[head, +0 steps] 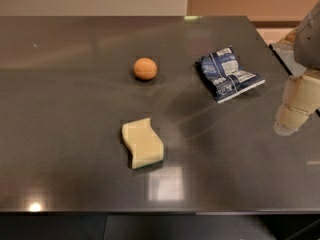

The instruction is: Move blue chip bag near sponge

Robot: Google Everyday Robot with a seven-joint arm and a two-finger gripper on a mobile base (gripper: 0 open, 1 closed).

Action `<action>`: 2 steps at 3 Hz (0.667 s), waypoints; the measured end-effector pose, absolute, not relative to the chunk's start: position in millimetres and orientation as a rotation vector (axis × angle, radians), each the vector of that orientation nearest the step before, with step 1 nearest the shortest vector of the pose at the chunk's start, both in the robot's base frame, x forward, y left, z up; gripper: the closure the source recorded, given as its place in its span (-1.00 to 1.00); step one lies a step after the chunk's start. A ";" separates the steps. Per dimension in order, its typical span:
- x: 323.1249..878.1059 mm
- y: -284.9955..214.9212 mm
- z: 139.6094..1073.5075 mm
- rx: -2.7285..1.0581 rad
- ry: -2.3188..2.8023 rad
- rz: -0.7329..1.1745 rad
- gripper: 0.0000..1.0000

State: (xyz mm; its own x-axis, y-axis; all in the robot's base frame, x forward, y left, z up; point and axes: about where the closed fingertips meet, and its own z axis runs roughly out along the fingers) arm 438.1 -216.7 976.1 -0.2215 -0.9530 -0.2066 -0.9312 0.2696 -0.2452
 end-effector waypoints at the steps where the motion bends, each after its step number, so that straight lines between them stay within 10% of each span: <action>1: 438.2 -216.5 976.7 -1.724 2.231 -0.100 -1.00; 2: 438.2 -216.5 976.7 -1.724 2.231 -0.100 -1.00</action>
Offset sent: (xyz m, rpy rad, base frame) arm 0.0712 0.0011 -0.0053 0.2420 0.0798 -0.1647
